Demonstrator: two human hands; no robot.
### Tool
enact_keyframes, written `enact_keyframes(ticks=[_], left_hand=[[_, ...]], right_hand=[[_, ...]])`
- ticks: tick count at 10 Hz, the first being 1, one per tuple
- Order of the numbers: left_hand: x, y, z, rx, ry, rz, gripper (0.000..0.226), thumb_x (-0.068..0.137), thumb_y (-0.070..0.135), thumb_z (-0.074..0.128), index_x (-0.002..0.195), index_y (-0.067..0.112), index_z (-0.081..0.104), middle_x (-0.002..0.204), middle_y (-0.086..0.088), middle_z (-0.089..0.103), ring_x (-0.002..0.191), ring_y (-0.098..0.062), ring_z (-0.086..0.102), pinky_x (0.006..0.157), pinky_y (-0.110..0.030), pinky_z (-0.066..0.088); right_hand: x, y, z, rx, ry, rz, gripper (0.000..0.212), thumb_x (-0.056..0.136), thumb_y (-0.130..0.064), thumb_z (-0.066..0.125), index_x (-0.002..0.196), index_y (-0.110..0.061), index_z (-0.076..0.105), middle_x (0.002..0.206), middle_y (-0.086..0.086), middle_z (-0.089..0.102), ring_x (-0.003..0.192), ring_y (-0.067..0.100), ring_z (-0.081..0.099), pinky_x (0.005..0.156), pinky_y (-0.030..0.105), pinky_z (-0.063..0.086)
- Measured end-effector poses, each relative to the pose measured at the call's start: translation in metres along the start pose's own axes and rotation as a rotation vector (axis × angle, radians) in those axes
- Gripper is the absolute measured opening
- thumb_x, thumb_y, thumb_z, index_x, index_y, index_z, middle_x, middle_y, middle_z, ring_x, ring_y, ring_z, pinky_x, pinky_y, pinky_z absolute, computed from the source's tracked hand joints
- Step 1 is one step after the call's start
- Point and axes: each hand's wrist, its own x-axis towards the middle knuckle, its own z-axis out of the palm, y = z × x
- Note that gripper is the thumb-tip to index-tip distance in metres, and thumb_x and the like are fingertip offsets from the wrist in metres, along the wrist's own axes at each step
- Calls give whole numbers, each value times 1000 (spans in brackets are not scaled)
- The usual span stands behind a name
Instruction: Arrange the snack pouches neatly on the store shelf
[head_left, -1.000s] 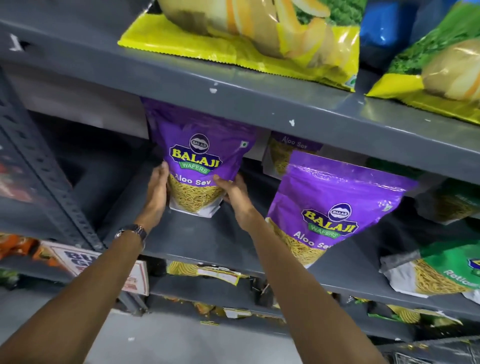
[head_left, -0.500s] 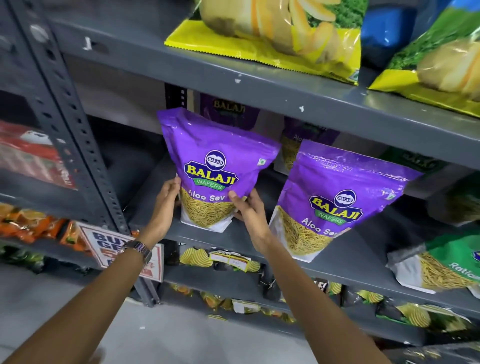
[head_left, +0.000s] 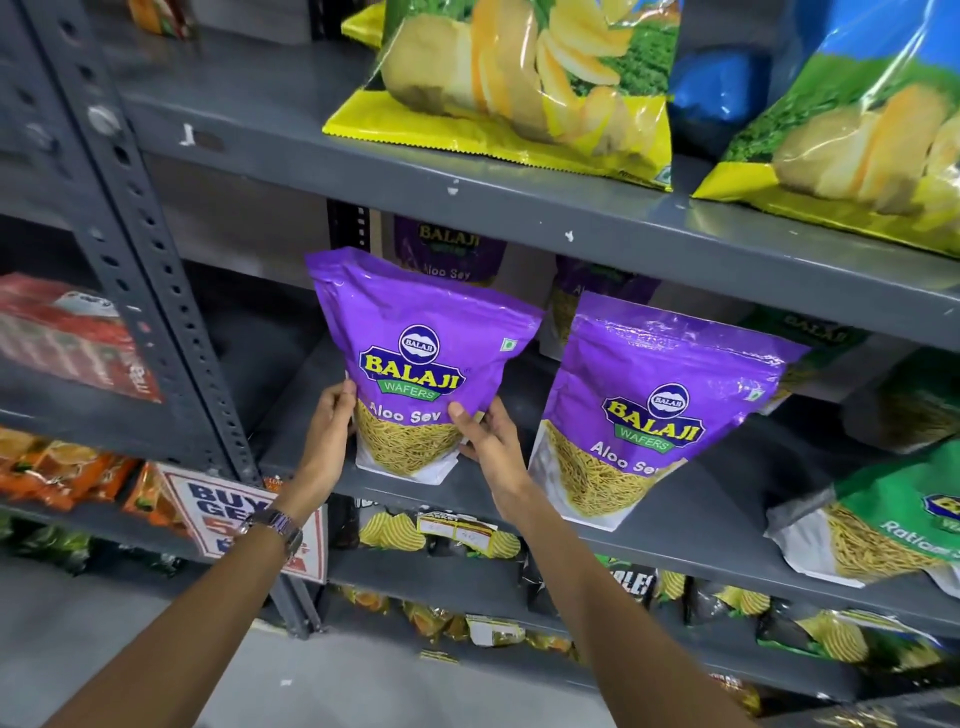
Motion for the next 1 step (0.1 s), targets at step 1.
enact_keyframes(ticks=[1], left_hand=[[-5,-2,5,-95,140,62,24,96,34,37,112,20,47,118,-7,55,106,-16,51,93,-35,42]], right_hand=[[-10,3,7,54,71,-44,33,91,-12,57,123,-13,47,117,2,61,94,-6,62,77,12,51]])
